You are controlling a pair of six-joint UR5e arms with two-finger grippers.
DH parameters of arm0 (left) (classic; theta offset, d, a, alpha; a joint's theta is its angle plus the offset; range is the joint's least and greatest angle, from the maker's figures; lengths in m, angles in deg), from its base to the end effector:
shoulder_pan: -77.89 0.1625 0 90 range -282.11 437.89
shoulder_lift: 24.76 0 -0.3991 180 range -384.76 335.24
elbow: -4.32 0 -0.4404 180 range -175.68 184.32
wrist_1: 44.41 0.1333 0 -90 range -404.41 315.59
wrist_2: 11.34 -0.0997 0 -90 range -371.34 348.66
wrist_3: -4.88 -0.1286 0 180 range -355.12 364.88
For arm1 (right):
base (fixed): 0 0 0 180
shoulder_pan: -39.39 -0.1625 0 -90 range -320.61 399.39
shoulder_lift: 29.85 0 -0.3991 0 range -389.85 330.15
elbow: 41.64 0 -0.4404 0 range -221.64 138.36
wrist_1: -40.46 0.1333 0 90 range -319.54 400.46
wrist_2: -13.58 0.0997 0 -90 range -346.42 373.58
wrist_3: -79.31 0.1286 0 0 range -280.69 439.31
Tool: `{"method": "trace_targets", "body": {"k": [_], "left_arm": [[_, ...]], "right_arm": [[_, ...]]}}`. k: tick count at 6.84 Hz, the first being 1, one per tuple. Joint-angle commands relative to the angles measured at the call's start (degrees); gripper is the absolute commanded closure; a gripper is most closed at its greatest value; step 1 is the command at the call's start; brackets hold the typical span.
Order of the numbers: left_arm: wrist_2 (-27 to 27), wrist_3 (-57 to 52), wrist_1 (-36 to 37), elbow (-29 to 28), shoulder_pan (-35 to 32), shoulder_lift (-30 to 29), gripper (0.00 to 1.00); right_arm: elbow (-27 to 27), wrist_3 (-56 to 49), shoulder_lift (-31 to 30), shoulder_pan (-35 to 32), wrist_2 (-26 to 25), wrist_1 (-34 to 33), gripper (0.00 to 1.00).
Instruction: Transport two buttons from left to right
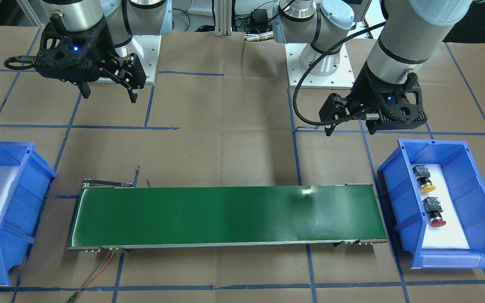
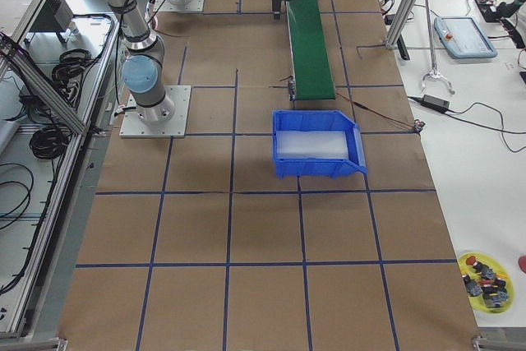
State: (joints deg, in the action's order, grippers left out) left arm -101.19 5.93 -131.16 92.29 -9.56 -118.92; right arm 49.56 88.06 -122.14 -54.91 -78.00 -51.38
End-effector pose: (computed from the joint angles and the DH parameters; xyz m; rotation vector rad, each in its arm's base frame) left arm -0.1081 -0.5766 0.4176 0.0986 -3.1375 0.0307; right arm 0.1692 -0.5193 0.4464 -0.1222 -3.1165 0.0841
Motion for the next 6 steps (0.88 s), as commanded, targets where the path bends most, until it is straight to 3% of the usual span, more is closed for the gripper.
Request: {"method": "trace_targets", "body": {"k": [1,4,6], "left_arm": [[0.1,-0.1,-0.1,0.0,0.0,0.4,0.0],[0.3,-0.1,0.0,0.4,0.3,0.6,0.0],[-0.1,-4.2,0.1,1.2,4.9,0.8,0.0]], "right_arm": [[-0.1,0.0,0.4,0.1,0.0,-0.1,0.0],[-0.1,0.0,-0.1,0.2,-0.1,0.0,0.0],[-0.1,-0.4,0.0,0.5,-0.2,0.1,0.0]]}}
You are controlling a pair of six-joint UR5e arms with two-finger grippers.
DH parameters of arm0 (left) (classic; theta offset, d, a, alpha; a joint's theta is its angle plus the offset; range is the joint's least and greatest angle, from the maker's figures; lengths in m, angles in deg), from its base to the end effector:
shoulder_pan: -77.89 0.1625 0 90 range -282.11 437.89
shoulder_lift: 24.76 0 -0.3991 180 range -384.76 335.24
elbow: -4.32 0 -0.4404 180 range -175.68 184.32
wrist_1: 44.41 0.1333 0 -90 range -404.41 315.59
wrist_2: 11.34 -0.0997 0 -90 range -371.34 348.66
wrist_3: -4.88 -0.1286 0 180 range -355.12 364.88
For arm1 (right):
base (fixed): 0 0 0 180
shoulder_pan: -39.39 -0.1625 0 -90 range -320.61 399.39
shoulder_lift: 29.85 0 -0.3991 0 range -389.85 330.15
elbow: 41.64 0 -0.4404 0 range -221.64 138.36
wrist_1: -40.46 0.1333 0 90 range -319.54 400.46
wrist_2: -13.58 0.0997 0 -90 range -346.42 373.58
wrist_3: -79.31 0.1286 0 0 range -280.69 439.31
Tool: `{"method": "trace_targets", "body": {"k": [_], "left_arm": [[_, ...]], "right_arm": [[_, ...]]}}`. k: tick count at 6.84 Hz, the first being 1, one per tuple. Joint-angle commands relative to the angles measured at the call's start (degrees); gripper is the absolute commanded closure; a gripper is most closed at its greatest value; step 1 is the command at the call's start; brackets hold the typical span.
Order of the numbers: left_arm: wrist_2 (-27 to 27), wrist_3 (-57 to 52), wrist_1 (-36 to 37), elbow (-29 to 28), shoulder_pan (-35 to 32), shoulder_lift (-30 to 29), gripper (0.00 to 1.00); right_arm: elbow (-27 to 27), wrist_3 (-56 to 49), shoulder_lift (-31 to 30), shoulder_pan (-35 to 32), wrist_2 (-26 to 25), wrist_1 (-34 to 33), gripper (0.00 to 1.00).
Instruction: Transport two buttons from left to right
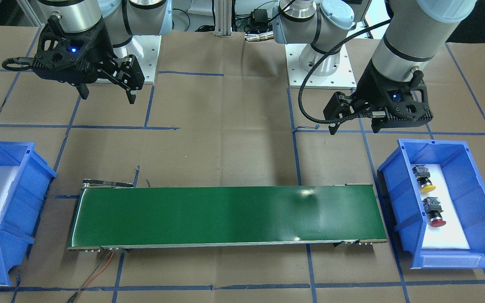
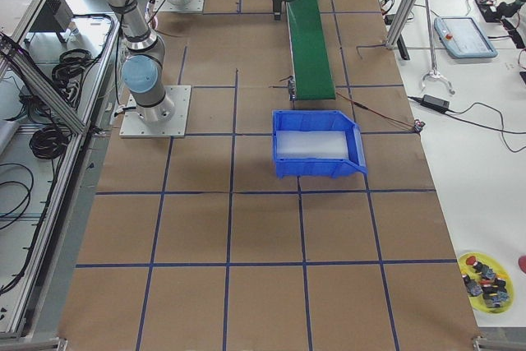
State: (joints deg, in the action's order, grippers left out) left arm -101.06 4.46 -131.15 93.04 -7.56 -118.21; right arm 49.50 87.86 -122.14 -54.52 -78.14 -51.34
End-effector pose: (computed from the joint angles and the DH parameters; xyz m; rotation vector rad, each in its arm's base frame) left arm -0.0886 -0.5751 0.4175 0.1130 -3.1354 0.0301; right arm 0.1653 -0.5205 0.4469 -0.1273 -3.1136 0.0848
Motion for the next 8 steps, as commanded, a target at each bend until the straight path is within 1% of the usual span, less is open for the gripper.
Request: {"method": "trace_targets", "body": {"k": [1,3,5,6,7,8], "left_arm": [[-0.2,-8.7,0.4,0.8,8.3,0.1,0.0],[-0.4,-21.2,1.5,1.4,20.0,-0.3,0.0],[-0.4,-30.1,1.7,2.5,29.3,-0.7,0.0],[-0.4,-31.8,2.5,3.5,32.1,-0.9,0.0],[0.0,-35.1,4.8,5.2,33.0,-0.9,0.0],[0.2,-36.0,9.2,8.4,33.0,-0.9,0.0]], "right_arm": [[0.2,-0.2,0.0,0.0,0.0,0.0,0.0],[0.4,-0.2,-0.2,0.0,0.0,0.0,0.0],[-0.1,-0.2,-0.2,0.0,0.0,0.0,0.0],[0.0,0.0,-0.1,0.0,0.0,0.0,0.0],[0.0,0.2,0.0,0.0,0.1,0.0,0.0],[0.0,0.2,-0.1,0.0,0.1,0.0,0.0]]}}
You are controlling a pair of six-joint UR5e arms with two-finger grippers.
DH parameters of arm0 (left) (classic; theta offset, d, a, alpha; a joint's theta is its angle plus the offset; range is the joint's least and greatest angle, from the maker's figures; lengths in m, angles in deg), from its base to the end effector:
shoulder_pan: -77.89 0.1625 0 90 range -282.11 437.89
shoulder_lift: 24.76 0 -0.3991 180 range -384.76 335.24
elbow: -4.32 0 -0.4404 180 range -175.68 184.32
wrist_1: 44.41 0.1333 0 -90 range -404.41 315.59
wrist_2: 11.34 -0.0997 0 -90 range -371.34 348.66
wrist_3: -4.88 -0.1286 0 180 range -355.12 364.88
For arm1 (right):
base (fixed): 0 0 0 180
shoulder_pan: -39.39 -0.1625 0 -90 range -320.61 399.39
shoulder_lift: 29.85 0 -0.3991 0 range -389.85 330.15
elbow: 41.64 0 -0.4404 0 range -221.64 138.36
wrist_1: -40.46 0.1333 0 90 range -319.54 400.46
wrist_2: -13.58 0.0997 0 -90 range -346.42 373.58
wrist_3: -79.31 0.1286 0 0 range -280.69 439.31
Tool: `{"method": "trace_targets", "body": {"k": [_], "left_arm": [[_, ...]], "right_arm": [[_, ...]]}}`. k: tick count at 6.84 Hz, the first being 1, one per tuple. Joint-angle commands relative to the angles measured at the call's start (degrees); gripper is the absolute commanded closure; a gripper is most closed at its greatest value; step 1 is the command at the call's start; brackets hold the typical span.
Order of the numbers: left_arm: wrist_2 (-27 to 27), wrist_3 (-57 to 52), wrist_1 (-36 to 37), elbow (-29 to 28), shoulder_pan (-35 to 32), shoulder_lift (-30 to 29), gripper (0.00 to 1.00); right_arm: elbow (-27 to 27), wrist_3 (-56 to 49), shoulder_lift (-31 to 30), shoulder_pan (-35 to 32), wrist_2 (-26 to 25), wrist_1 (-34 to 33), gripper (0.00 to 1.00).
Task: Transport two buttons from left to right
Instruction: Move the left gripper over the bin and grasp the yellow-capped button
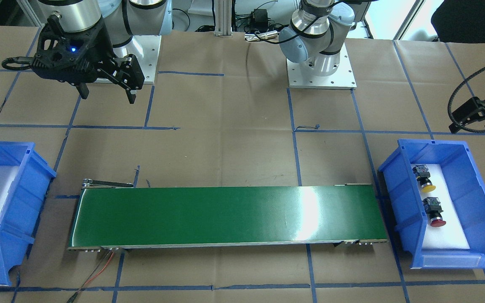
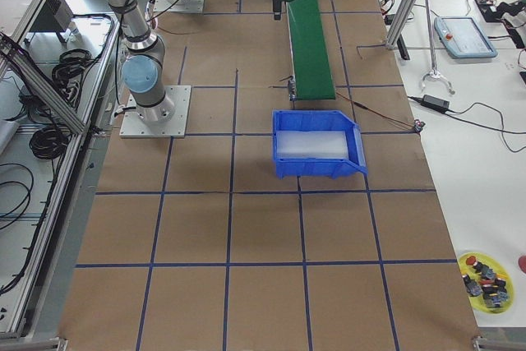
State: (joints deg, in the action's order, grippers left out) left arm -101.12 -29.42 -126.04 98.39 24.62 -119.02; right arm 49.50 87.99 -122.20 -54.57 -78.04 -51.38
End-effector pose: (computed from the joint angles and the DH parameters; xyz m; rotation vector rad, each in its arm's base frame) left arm 0.2308 -0.5330 0.3682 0.0666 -3.1382 0.0044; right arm 0.1660 -0.5201 0.4475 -0.1296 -3.1154 0.0874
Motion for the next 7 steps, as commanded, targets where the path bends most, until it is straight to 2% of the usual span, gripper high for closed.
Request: {"method": "trace_targets", "body": {"k": [1,3,7], "left_arm": [[0.3,-2.4,9.9,7.2,0.7,-0.3,0.0],[0.4,-4.2,16.2,12.2,0.8,-0.8,0.0],[3.3,-7.5,24.3,13.4,0.5,-9.6,0.0]], "right_arm": [[0.0,0.1,0.1,-0.1,0.0,0.0,0.0],[0.0,0.1,0.7,-0.1,0.1,-0.4,0.0],[0.0,0.1,0.8,-0.1,0.0,-0.5,0.0]]}}
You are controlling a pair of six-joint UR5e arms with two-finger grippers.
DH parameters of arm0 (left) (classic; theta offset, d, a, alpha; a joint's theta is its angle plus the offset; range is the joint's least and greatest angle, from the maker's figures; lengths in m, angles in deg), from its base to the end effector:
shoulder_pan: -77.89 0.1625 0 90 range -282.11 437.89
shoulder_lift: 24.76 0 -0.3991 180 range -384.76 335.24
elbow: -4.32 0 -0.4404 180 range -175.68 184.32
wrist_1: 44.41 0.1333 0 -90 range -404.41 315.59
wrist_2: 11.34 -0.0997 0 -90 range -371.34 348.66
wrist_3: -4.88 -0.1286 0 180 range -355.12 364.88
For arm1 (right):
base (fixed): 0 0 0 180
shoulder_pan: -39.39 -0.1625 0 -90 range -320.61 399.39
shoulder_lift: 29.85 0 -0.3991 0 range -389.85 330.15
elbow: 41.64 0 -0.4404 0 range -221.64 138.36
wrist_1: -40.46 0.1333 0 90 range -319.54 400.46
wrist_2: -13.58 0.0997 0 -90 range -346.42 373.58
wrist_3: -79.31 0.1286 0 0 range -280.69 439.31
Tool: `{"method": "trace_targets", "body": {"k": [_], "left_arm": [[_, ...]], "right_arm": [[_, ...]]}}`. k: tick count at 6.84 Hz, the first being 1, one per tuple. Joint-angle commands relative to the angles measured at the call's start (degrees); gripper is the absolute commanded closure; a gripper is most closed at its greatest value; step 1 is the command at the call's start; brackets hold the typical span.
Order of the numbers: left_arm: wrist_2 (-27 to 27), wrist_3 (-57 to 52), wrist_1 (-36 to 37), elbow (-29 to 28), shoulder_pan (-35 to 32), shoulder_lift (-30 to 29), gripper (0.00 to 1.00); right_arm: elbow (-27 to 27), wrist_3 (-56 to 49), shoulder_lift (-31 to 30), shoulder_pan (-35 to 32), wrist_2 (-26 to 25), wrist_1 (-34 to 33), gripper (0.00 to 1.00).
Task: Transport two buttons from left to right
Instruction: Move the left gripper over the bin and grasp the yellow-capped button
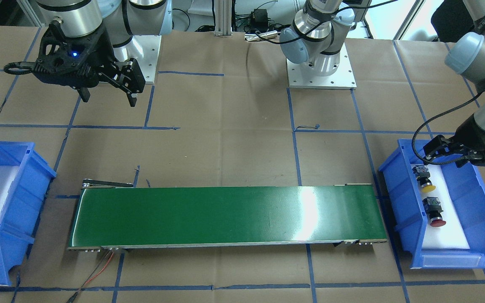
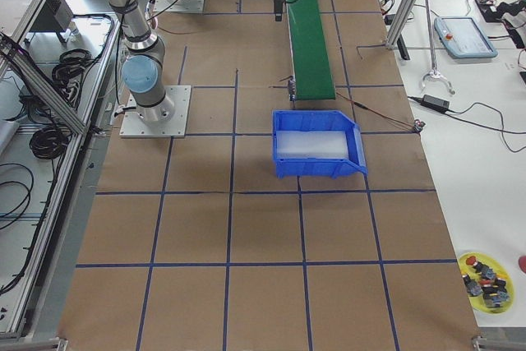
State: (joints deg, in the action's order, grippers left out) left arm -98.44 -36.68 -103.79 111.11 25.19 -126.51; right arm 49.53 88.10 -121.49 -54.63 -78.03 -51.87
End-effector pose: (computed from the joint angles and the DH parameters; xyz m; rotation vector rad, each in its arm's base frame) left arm 0.2357 -0.5401 0.2181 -0.1175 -3.1219 0.0940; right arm 0.1669 -0.5244 0.4415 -0.1308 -3.1153 0.0806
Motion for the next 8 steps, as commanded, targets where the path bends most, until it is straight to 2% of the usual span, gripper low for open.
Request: {"method": "trace_targets", "body": {"k": [1,3,6,8], "left_arm": [[0.5,-0.2,3.5,1.3,0.1,-3.6,0.01],[0.4,-0.3,10.2,3.4,0.2,-7.0,0.01],[-0.3,-0.1,10.8,4.0,0.9,-7.8,0.03],[-0.5,0.5,10.5,5.3,0.9,-7.8,0.31]], "right_arm": [[0.0,0.0,0.0,0.1,-0.1,0.0,0.0],[-0.2,0.0,0.0,0.1,0.1,0.1,0.0],[0.0,0.0,0.0,0.2,-0.1,0.3,0.0],[-0.1,0.0,0.0,0.2,-0.1,0.3,0.0]]}}
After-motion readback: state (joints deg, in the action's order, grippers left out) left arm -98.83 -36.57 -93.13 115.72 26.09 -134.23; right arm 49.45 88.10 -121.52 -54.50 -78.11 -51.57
